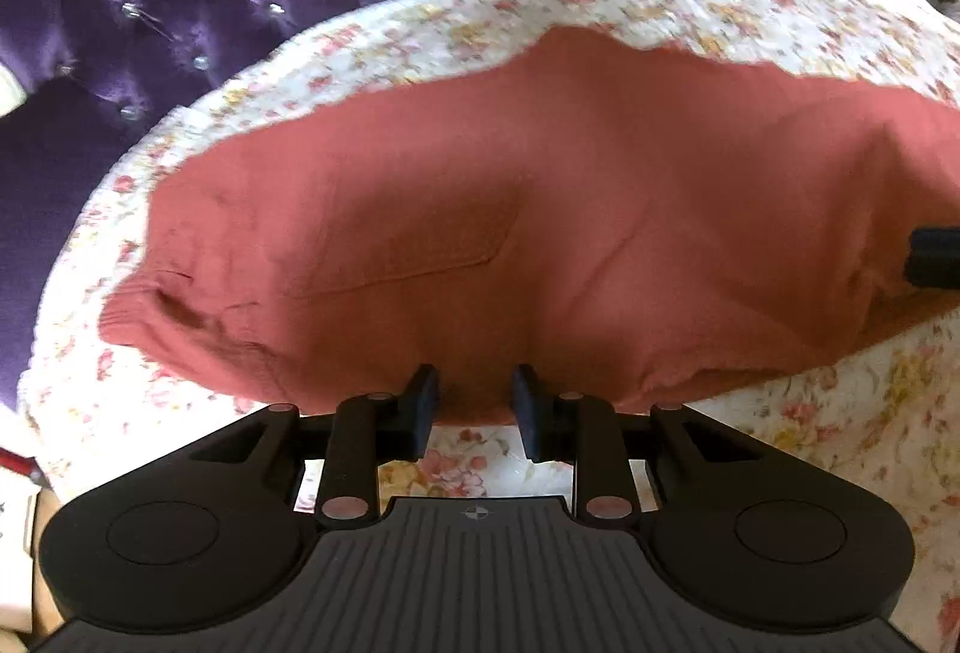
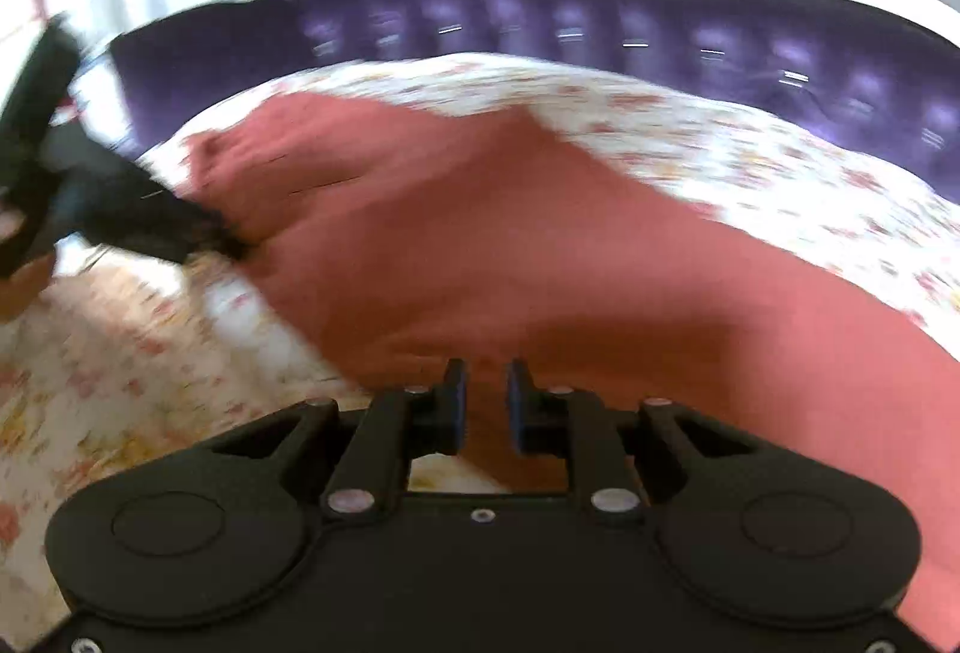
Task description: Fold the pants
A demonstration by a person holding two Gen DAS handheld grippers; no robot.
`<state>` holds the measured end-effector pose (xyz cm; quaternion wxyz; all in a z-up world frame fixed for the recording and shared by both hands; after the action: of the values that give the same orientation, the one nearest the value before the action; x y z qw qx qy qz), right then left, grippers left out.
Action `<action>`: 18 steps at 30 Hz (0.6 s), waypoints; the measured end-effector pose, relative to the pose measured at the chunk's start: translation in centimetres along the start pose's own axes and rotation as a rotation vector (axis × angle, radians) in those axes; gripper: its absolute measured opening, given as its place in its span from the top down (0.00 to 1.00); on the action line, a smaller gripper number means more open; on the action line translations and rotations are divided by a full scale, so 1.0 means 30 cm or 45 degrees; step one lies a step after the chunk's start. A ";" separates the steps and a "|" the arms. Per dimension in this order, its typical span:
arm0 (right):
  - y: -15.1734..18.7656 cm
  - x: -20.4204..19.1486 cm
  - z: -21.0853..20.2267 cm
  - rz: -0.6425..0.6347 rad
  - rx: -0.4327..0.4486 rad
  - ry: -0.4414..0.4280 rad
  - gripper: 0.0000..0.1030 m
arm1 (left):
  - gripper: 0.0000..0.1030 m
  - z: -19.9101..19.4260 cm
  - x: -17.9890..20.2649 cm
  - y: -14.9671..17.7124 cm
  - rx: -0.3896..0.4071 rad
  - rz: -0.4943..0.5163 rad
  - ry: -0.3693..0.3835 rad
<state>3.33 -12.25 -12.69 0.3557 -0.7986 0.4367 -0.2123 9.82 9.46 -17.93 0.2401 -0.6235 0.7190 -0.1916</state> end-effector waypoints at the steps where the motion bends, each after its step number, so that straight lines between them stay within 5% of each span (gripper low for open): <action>1: 0.008 0.035 0.001 0.037 -0.002 0.034 0.74 | 0.74 -0.013 -0.001 -0.024 0.037 -0.025 -0.010; 3: 0.034 0.087 0.007 0.086 -0.021 0.096 0.74 | 0.74 -0.020 0.018 -0.052 0.105 -0.070 -0.002; 6: 0.098 0.137 -0.002 0.090 -0.061 0.167 0.76 | 0.73 0.061 0.054 -0.016 -0.007 -0.053 -0.017; 9: 0.137 0.145 -0.054 0.081 -0.098 0.155 0.75 | 0.73 0.057 0.047 -0.009 0.015 -0.027 -0.041; 13: 0.132 0.098 -0.097 -0.126 -0.047 0.208 0.69 | 0.73 0.047 0.033 -0.038 0.014 -0.097 -0.040; 18: 0.098 -0.005 -0.066 -0.319 0.008 0.136 0.69 | 0.73 0.071 0.001 -0.029 -0.049 -0.232 -0.013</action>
<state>0.37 -13.96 -13.60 0.3051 -0.8334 0.3511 -0.2985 11.76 9.34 -19.15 0.2132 -0.6916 0.6618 -0.1955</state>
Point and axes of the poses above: each gripper's, at about its wrist camera, not at the fingertips, and z roughly the way its jaws point, x to its right, y to its underside, the point moved 10 cm from there along z, roughly the way its jaws point, and after that the axes turned 8 degrees about -z, right-handed, at the moved point
